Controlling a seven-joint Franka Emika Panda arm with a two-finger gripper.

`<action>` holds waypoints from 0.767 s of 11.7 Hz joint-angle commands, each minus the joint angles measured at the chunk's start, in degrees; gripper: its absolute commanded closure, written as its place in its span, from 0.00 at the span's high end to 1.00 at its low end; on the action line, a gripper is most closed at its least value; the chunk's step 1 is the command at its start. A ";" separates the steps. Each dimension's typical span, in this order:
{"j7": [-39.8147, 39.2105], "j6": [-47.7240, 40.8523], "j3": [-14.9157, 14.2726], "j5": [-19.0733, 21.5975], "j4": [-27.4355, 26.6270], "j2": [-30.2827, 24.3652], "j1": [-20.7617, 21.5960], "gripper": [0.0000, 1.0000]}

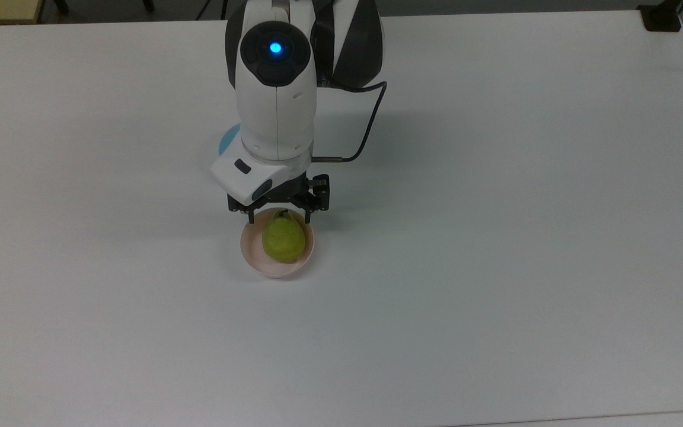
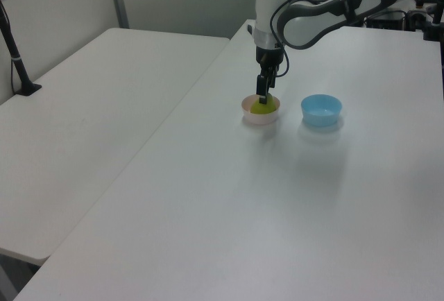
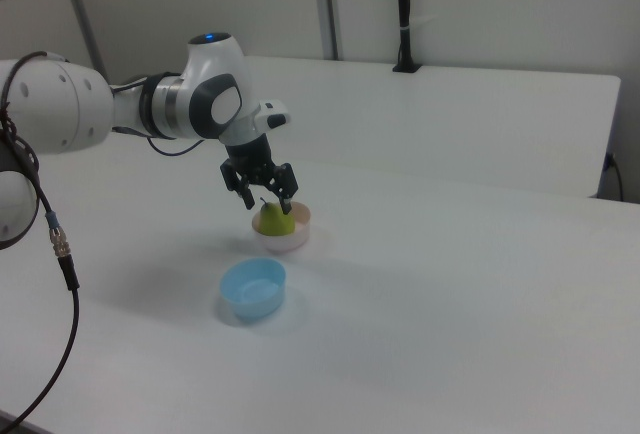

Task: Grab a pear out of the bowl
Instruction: 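Close the gripper around the green pear inside the pink bowl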

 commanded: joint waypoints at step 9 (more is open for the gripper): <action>-1.00 7.19 -0.35 -0.89 0.54 3.96 -0.02 0.60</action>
